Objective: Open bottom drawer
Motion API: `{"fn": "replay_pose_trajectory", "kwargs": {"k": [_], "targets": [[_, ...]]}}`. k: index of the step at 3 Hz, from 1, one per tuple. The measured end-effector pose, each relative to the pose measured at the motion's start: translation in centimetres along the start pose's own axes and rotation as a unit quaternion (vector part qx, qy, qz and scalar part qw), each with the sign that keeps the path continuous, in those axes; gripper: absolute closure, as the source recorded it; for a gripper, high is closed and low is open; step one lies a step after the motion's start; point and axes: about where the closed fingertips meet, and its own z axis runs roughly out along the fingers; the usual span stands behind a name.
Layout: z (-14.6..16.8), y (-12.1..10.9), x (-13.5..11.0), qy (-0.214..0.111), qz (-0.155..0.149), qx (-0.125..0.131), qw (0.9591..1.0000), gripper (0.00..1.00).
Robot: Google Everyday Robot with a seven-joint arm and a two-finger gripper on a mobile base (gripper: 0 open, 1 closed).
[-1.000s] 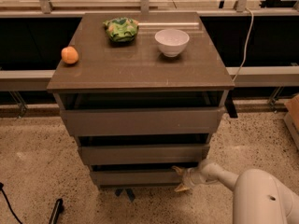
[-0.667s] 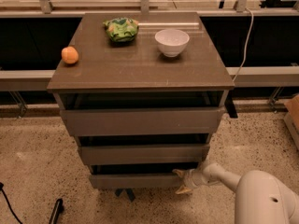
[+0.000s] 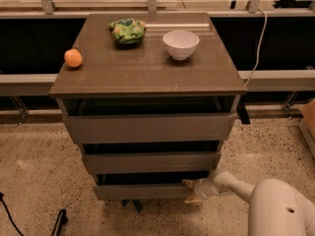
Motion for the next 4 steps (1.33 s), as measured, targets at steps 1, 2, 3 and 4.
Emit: {"fn": "replay_pose_trajectory", "kwargs": {"k": [1,2,3,4], "targets": [[-0.07,-0.02,-0.05,0.000,0.000,0.000,1.0000,0.34],[-0.12,-0.03,-0.07,0.000,0.000,0.000,1.0000,0.14],[-0.11,-0.03,-0.08,0.000,0.000,0.000,1.0000,0.00],[-0.11,-0.03,-0.08,0.000,0.000,0.000,1.0000,0.00]]}}
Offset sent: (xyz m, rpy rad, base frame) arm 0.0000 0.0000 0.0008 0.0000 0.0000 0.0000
